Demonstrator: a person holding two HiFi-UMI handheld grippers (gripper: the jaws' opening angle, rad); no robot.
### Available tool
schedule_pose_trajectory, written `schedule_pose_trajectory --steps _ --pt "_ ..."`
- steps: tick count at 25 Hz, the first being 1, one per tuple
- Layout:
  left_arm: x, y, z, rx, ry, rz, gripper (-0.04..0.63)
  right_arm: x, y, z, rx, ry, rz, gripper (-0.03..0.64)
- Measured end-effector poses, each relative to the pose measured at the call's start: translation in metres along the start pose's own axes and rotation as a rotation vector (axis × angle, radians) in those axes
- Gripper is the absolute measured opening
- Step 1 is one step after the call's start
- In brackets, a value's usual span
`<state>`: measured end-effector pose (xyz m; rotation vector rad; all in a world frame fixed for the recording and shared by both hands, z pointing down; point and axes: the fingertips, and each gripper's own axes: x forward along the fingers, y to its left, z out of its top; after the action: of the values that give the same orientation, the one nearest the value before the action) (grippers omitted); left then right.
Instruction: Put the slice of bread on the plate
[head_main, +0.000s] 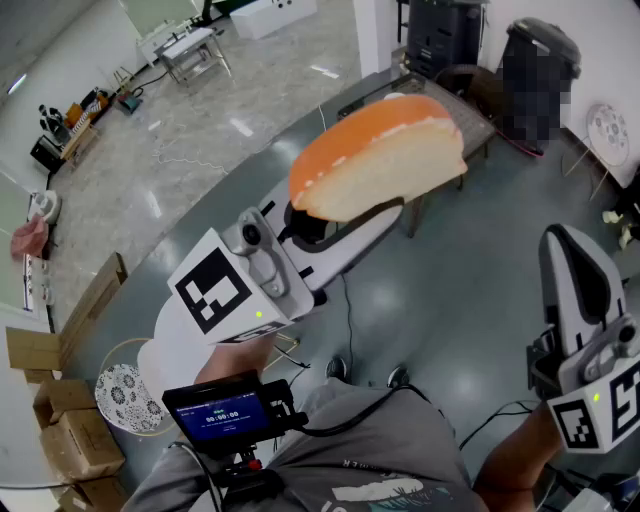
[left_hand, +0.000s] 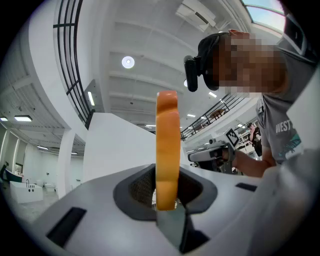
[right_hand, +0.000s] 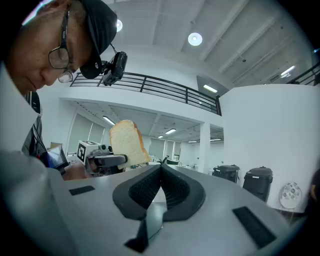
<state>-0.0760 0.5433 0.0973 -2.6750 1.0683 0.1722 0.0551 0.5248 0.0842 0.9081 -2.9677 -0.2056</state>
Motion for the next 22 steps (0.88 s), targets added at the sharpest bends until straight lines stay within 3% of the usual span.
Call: schedule_pose_trajectory --steps 11,18,22 --pt "0.007 -0.001 0.012 0.006 -0.023 -0.002 0.091 -0.004 -0.003 0.006 0.005 0.003 -0.003 0.008" --pt "0.021 -0.026 0.0 0.008 -0.013 0.009 0.091 -0.031 -0.006 -0.003 0.046 0.004 0.038 0.009" --pt "0.049 -0.043 -0.005 0.003 -0.016 0.018 0.091 -0.057 -0.033 -0.009 0.057 -0.001 0.036 0.009"
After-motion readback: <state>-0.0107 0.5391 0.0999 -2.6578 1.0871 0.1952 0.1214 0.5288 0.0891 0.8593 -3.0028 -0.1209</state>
